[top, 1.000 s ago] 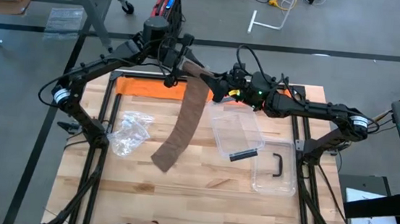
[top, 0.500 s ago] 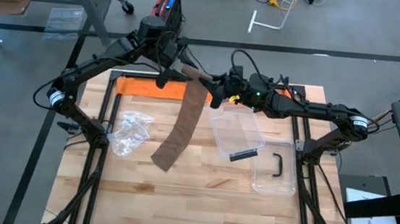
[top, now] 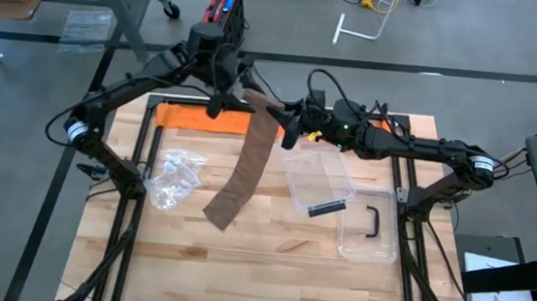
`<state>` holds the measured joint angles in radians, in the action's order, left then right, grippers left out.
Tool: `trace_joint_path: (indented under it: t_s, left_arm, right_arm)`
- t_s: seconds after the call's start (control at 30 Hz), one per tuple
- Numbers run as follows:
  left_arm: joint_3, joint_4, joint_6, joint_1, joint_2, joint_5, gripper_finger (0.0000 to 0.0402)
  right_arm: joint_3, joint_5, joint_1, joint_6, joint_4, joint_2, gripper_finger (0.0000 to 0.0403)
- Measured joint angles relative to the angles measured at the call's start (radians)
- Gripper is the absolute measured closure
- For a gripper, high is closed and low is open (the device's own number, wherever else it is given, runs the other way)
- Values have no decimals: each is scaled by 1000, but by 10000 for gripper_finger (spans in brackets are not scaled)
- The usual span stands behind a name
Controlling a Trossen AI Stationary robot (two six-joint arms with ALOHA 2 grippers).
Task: Roll bandage
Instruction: Roll the brown bandage
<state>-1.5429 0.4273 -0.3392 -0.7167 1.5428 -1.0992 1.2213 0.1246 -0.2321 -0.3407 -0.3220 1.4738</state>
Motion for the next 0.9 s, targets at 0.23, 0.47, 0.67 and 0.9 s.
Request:
trace_joint_path:
  t_s: [0.23, 0.47, 0.67, 0.9]
  left_arm:
    - [0, -44, 190, 2, 23, -18, 167]
    - [0, -50, 192, 2, 27, -19, 195]
    - [0, -86, 206, 2, 27, -13, 230]
    - [0, -101, 199, 2, 27, -14, 284]
  right_arm:
    - [0, 6, 0, 39, 11, 0, 306]
    - [0, 6, 0, 54, 4, 0, 305]
    - [0, 6, -1, 72, -2, 0, 308]
    - [0, 6, 0, 64, -3, -1, 297]
